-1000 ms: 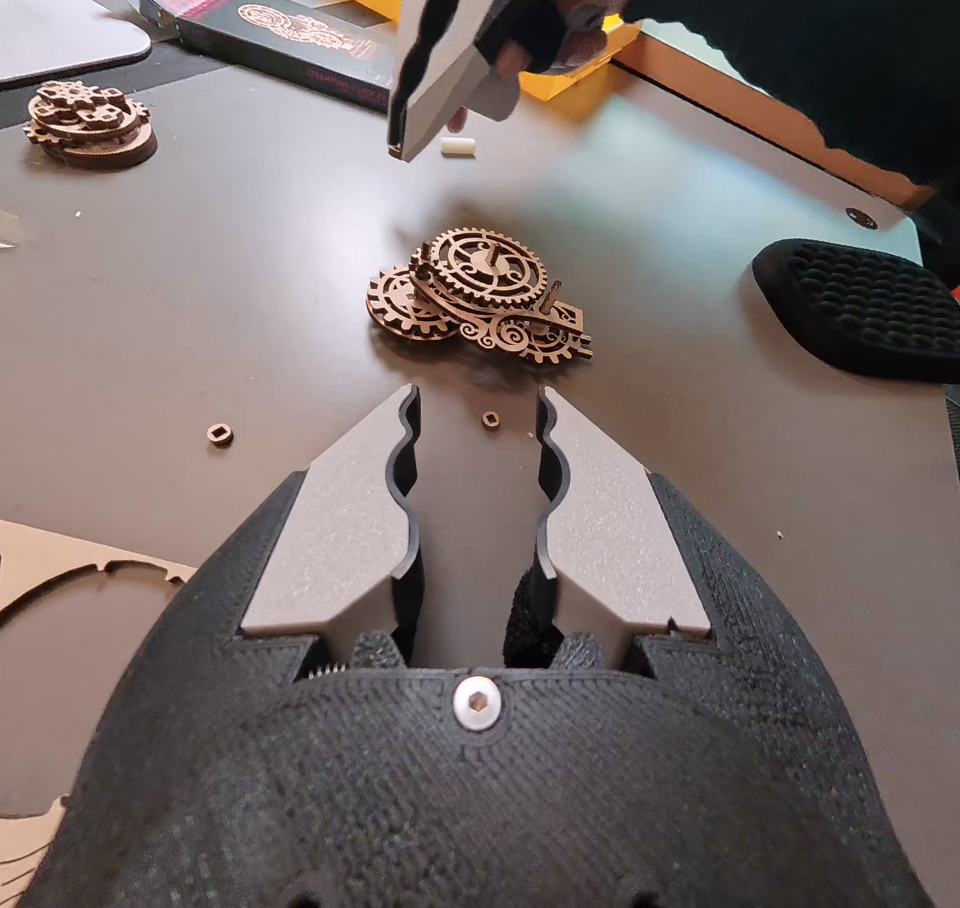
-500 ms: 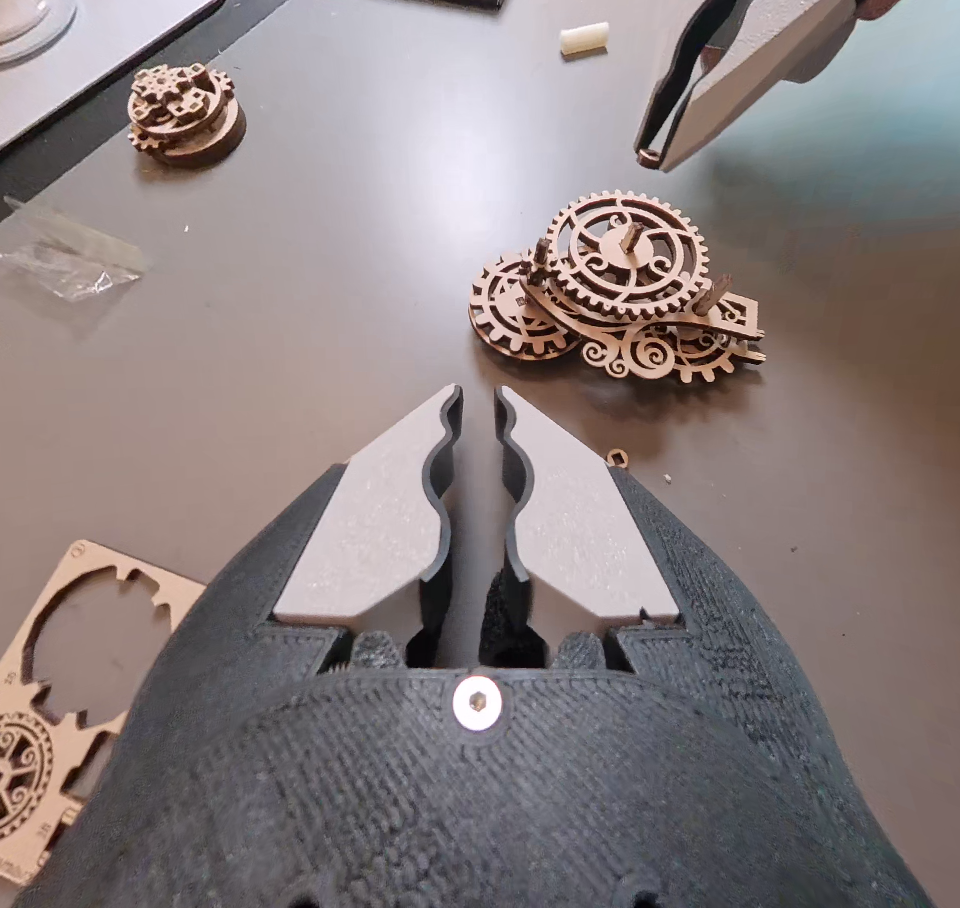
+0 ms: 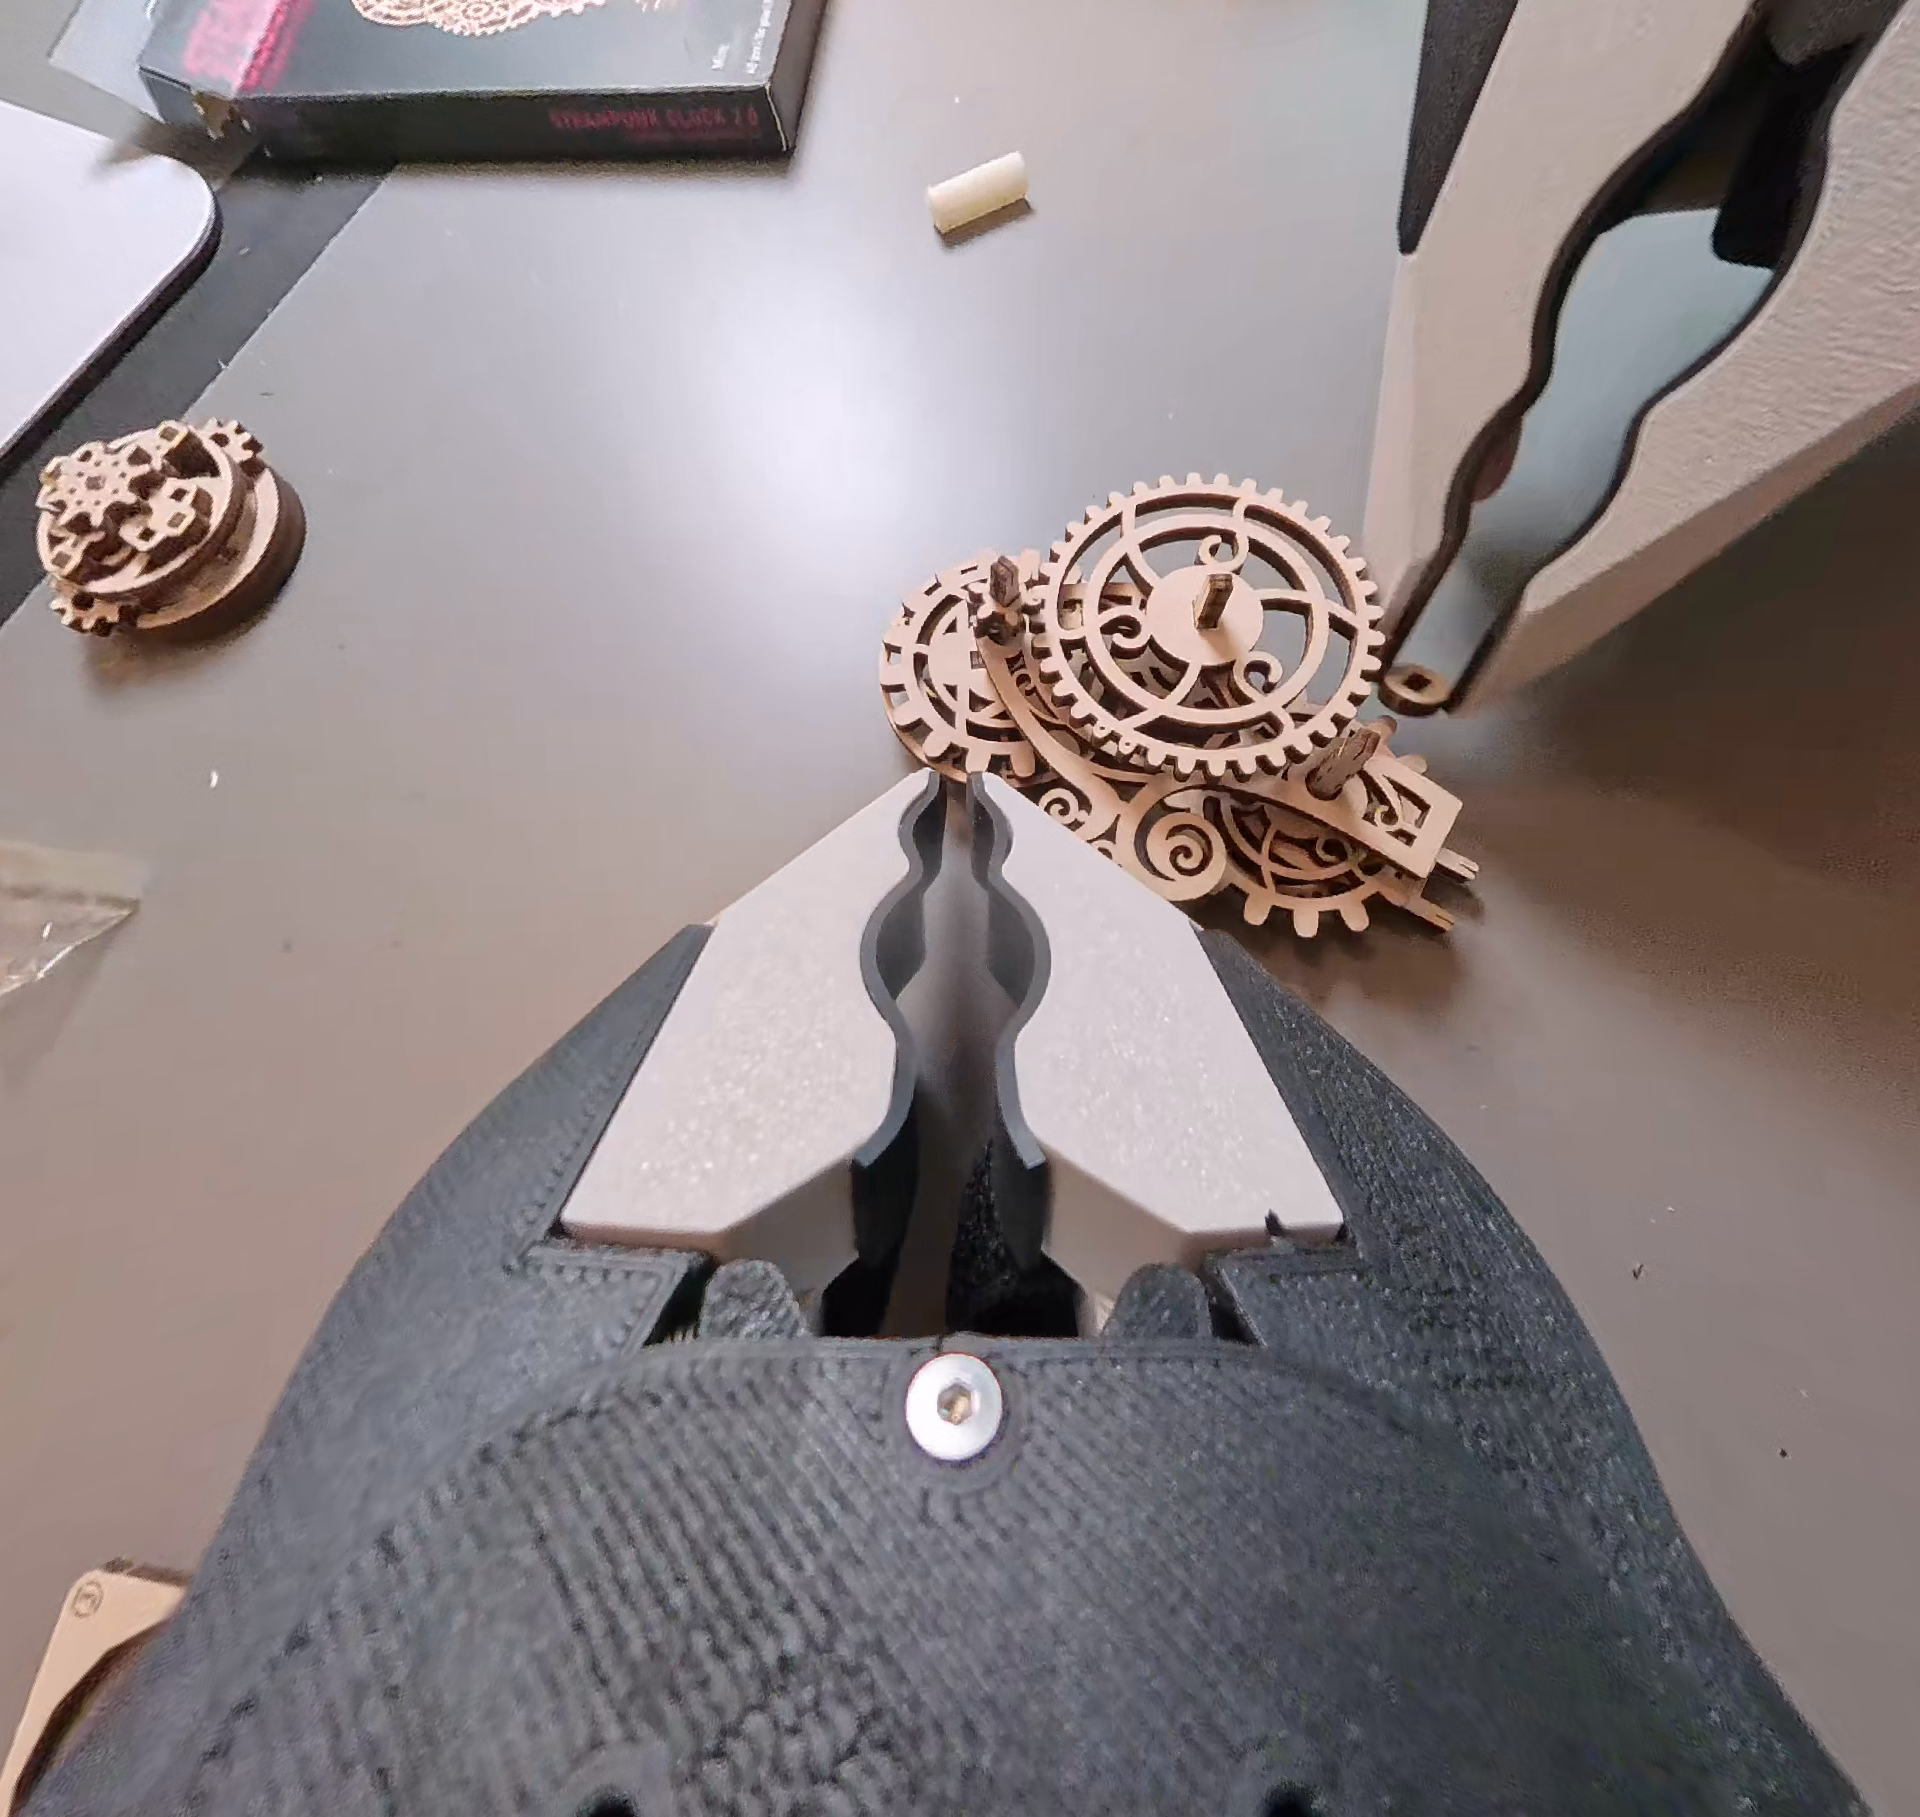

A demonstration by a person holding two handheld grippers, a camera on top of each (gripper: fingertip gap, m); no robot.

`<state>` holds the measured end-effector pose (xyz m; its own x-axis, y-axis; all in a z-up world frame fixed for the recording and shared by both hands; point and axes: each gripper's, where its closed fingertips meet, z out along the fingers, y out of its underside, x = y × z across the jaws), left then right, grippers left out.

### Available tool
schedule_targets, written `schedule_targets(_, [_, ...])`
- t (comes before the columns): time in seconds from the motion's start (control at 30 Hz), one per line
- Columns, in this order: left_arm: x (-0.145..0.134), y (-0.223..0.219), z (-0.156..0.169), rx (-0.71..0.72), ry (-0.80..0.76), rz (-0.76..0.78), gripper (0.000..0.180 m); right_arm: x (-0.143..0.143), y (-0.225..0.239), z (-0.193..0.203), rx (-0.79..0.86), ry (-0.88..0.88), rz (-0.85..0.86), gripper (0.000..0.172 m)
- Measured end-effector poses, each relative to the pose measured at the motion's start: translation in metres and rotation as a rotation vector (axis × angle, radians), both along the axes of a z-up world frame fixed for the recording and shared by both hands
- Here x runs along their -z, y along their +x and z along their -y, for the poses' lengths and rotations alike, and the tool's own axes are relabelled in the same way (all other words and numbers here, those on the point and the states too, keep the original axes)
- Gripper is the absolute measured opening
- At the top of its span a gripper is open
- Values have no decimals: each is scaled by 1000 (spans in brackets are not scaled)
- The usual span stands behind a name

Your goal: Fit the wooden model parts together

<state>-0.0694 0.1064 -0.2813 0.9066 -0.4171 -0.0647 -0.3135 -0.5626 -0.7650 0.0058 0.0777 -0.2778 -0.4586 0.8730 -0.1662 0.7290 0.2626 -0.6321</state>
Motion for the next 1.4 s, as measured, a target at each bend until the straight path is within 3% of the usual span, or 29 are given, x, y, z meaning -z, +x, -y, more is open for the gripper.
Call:
schedule_targets(0.27, [-11,-11,13,-57,20,77,9,-16,1,20,-6,-61,-67,10])
schedule_targets(0.47, [-33,-3,33,-68,74,165,27,-71,-26,-4,147,-148,-295,10])
schedule_targets(0.63, [-58,6,41,-128,169,315,43,-115,-57,-26,223,-115,-427,10])
schedule_targets(0.83, [-52,-10,49,-214,241,327,59,-139,-84,-37,245,-86,-495,10])
schedule_targets(0.97, [-43,-13,47,-188,247,305,54,-119,-80,-47,262,-61,-460,10])
schedule_targets(1.27, [-52,-10,48,-144,319,277,0,-105,-68,-63,264,18,-411,10])
schedule_targets(1.4, [-54,-10,50,-136,297,342,0,-102,-64,-64,252,48,-399,10])
